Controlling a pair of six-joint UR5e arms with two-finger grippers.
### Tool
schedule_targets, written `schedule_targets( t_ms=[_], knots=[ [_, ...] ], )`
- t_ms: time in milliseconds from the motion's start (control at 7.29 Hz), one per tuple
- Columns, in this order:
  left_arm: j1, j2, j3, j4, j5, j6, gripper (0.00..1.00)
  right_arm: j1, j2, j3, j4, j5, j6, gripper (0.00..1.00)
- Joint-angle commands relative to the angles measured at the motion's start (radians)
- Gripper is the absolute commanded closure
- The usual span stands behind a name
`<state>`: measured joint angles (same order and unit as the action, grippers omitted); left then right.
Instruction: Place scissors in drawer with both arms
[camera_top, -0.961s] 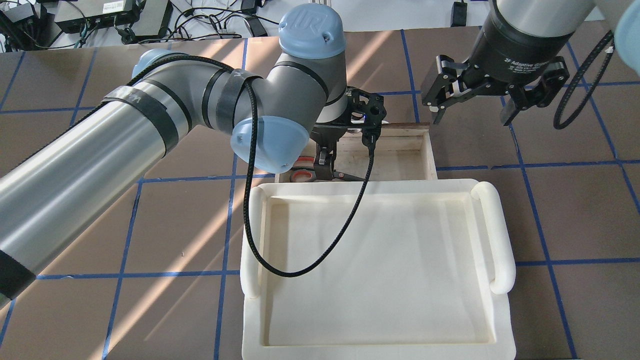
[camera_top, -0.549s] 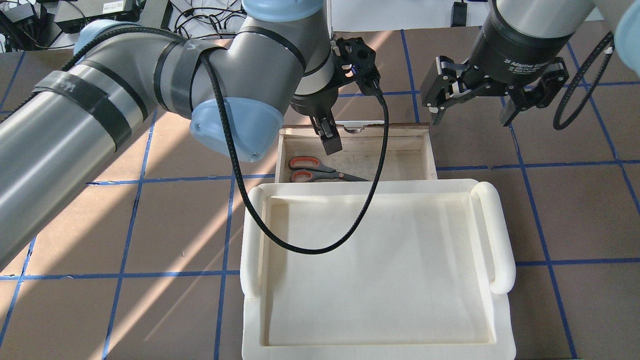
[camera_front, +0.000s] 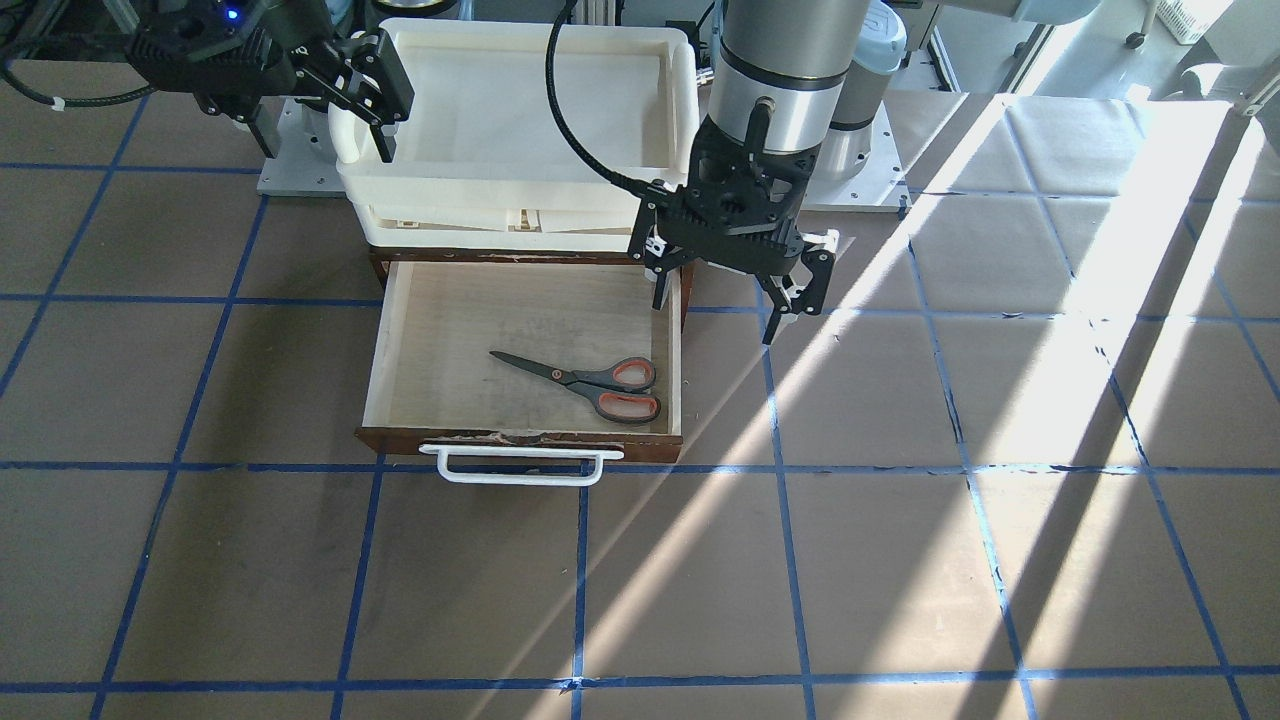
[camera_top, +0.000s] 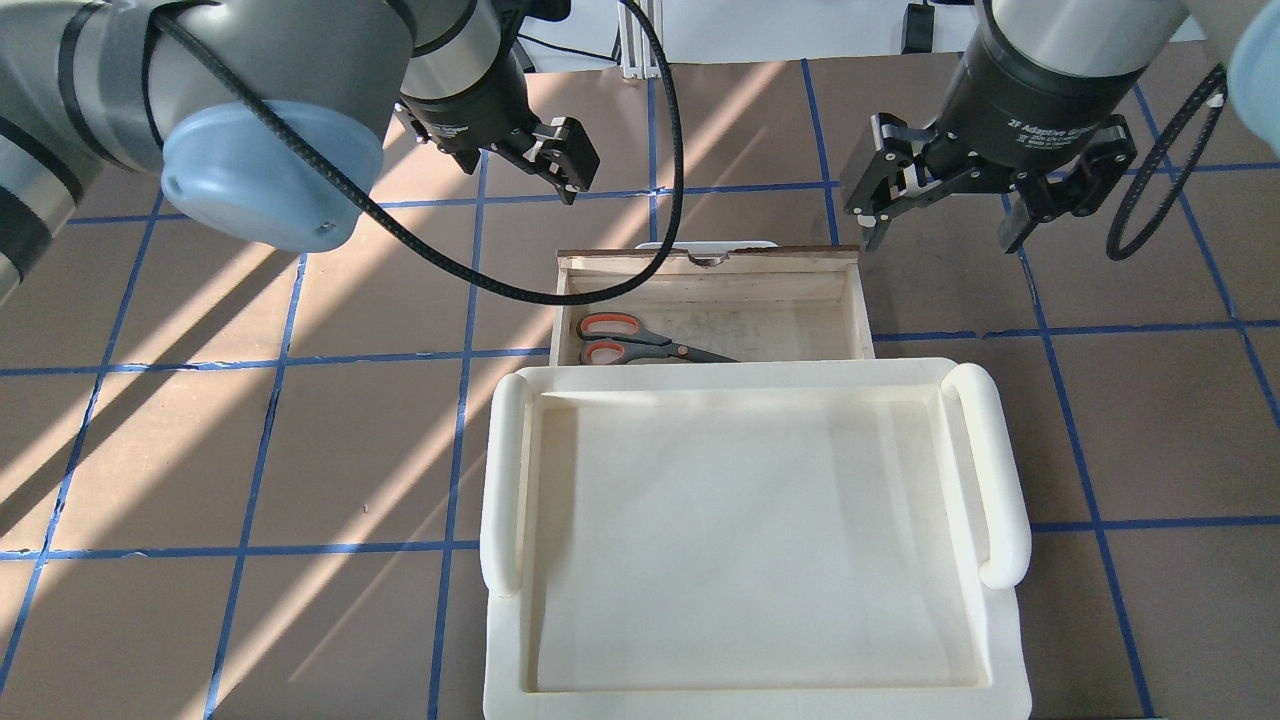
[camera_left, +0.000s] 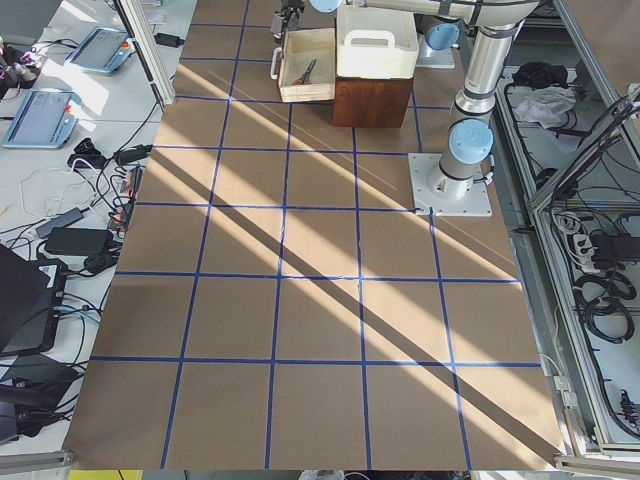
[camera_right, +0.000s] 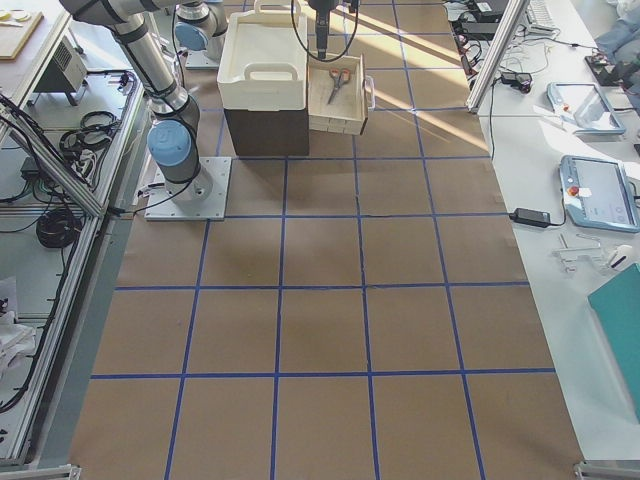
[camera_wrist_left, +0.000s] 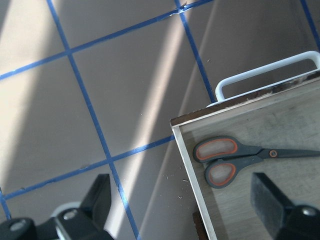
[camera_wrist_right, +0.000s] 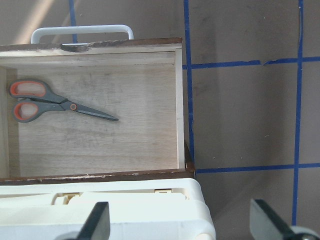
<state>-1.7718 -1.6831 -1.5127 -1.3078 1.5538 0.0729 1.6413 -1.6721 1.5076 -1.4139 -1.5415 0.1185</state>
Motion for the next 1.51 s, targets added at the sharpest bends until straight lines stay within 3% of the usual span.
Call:
schedule_targets(
  t_ms=[0, 549, 1373],
  knots=[
    [0.137, 0.016, -0.01, -0.065, -0.001, -0.114, 0.0, 0.0, 0.002, 0.0, 0.0, 0.001, 0.001, 0.0],
    [0.279, 0.054, -0.012, -0.165, -0.001, -0.107, 0.0, 0.0, 0.002, 0.0, 0.001, 0.001, 0.001, 0.0],
    [0.27, 0.167, -0.104, -0.197, 0.022, -0.107, 0.0, 0.0, 0.002, 0.002, 0.001, 0.004, 0.001, 0.0]
  ],
)
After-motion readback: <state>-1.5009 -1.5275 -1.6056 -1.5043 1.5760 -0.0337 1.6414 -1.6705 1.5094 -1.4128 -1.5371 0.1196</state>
